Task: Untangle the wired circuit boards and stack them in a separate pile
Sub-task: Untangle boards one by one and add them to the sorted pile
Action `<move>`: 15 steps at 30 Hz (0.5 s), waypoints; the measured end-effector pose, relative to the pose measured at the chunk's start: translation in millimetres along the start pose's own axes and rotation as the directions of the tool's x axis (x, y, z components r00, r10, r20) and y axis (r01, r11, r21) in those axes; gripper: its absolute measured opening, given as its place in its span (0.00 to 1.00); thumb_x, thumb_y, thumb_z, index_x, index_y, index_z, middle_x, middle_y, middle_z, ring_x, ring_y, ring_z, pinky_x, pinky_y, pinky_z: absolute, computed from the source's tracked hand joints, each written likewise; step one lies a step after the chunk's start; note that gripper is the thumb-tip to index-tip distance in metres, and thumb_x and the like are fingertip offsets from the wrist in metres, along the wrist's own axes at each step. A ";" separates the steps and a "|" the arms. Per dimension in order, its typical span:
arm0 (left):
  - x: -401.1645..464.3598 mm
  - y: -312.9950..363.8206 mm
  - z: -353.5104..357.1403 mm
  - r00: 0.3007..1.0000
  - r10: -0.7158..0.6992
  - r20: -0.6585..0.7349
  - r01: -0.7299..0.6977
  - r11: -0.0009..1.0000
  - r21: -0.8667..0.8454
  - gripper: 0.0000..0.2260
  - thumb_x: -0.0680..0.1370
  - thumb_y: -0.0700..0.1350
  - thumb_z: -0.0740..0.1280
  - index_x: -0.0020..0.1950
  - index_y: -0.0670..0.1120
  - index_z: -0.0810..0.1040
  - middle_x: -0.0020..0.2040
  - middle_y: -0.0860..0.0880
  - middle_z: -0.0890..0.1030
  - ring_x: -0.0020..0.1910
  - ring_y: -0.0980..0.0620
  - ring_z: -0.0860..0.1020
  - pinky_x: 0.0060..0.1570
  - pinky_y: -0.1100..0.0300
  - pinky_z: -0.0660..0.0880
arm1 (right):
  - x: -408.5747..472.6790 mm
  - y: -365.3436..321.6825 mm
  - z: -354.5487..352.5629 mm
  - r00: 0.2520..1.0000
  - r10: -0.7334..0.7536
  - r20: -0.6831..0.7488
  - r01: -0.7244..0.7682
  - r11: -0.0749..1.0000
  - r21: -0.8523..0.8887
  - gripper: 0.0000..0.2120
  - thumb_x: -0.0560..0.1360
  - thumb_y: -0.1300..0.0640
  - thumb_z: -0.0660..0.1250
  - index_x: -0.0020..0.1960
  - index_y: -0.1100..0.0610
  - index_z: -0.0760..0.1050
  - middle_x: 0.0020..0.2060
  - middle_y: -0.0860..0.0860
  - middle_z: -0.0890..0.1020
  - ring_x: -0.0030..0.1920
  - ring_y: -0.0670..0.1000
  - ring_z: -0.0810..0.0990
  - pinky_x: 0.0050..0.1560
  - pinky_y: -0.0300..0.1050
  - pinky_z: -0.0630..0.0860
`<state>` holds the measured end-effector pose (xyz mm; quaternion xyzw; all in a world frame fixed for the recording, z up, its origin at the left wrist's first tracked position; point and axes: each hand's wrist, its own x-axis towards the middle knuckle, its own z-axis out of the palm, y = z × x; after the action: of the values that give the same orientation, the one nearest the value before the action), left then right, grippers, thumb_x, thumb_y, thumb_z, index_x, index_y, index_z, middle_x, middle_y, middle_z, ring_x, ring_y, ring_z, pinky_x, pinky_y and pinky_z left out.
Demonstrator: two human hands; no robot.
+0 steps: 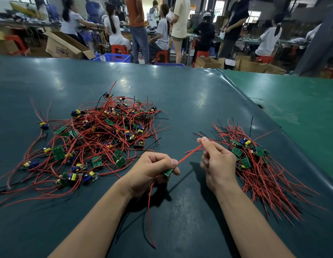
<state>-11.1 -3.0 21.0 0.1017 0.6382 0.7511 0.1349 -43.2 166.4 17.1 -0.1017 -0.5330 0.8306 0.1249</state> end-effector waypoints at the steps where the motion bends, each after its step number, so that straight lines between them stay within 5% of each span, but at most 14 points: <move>1: 0.5 -0.6 -0.5 1.000 0.000 0.001 0.000 1.000 -0.005 0.09 0.69 0.46 0.71 0.30 0.43 0.82 0.27 0.48 0.66 0.27 0.54 0.62 0.33 0.57 0.54 | 0.2 1.1 -0.1 1.000 -0.005 -0.005 0.005 1.000 0.009 0.08 0.77 0.61 0.69 0.40 0.60 0.83 0.22 0.48 0.66 0.19 0.43 0.59 0.20 0.33 0.56; 8: 4.8 -2.8 -2.8 0.998 0.019 -0.059 -0.025 0.993 -0.113 0.08 0.64 0.45 0.73 0.28 0.42 0.80 0.26 0.45 0.70 0.26 0.51 0.65 0.33 0.55 0.55 | 13.1 -8.4 -11.0 0.992 0.013 -0.128 0.007 0.988 0.152 0.12 0.80 0.61 0.64 0.38 0.60 0.77 0.29 0.50 0.71 0.19 0.42 0.62 0.19 0.32 0.56; 11: 7.9 -3.7 -1.9 0.988 0.020 -0.154 -0.041 0.990 -0.134 0.08 0.70 0.46 0.72 0.32 0.43 0.82 0.29 0.45 0.68 0.28 0.52 0.65 0.34 0.57 0.56 | 3.7 -3.9 -6.1 0.993 0.089 0.072 -0.092 0.995 0.038 0.15 0.81 0.53 0.62 0.42 0.60 0.79 0.26 0.49 0.70 0.20 0.43 0.63 0.19 0.32 0.56; 15: 7.5 -5.7 1.5 0.990 0.038 -0.137 -0.059 0.987 -0.149 0.10 0.71 0.50 0.71 0.38 0.42 0.83 0.27 0.46 0.66 0.21 0.54 0.64 0.26 0.66 0.67 | -12.6 -2.5 1.6 0.894 0.280 0.351 -0.195 0.946 -0.259 0.20 0.72 0.40 0.67 0.45 0.57 0.84 0.27 0.47 0.73 0.20 0.43 0.63 0.19 0.32 0.56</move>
<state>-17.3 1.8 15.5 0.0559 0.5837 0.8060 0.0809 -31.5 162.0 20.4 -0.0153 -0.6180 0.7801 -0.0965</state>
